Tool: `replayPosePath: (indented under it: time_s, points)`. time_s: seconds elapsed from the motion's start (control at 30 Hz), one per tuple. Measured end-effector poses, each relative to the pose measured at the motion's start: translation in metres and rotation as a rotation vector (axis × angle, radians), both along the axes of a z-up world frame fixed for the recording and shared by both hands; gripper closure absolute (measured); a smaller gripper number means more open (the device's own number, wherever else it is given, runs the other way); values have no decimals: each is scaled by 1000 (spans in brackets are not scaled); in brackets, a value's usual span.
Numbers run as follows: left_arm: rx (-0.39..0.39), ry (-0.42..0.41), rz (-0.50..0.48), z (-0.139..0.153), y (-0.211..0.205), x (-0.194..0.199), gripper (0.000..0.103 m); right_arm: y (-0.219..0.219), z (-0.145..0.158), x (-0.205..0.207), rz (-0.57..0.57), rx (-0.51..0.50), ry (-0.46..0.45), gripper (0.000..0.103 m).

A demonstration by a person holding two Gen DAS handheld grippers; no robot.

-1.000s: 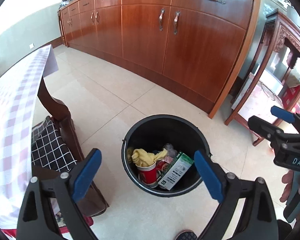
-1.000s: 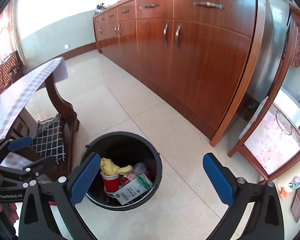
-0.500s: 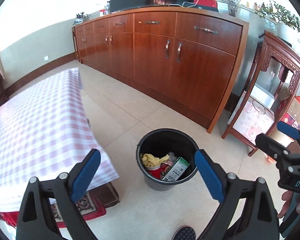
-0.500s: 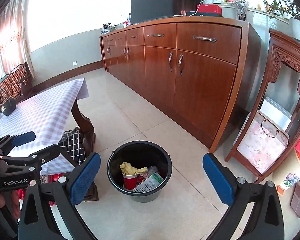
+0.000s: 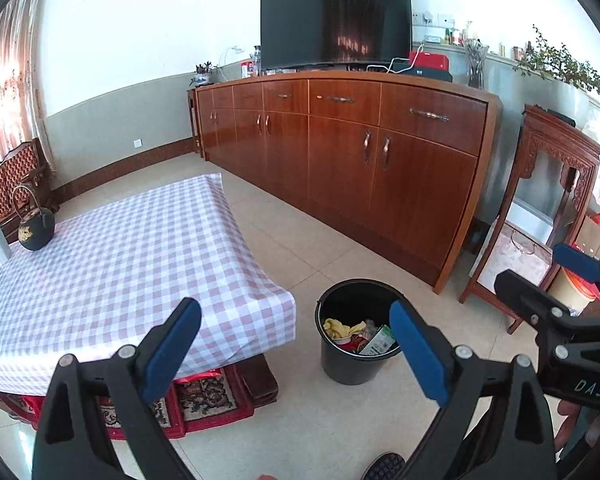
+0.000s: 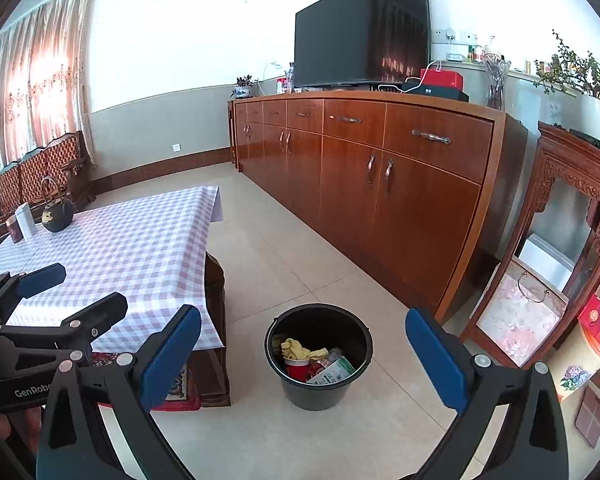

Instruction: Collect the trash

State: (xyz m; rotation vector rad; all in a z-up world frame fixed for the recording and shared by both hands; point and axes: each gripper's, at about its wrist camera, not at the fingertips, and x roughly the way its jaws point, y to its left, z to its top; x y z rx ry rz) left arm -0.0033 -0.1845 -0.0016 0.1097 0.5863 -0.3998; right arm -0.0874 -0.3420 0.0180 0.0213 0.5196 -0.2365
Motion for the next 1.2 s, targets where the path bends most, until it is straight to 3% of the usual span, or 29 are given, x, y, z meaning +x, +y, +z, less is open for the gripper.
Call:
replayPosePath:
  time_s: [0.6, 1.2]
  points:
    - [-40, -123, 40, 38, 32, -41, 2, 30, 34, -43, 29, -27, -86, 0]
    - [-75, -135, 70, 40, 44, -44, 2, 29, 39, -50, 23, -29, -93, 0]
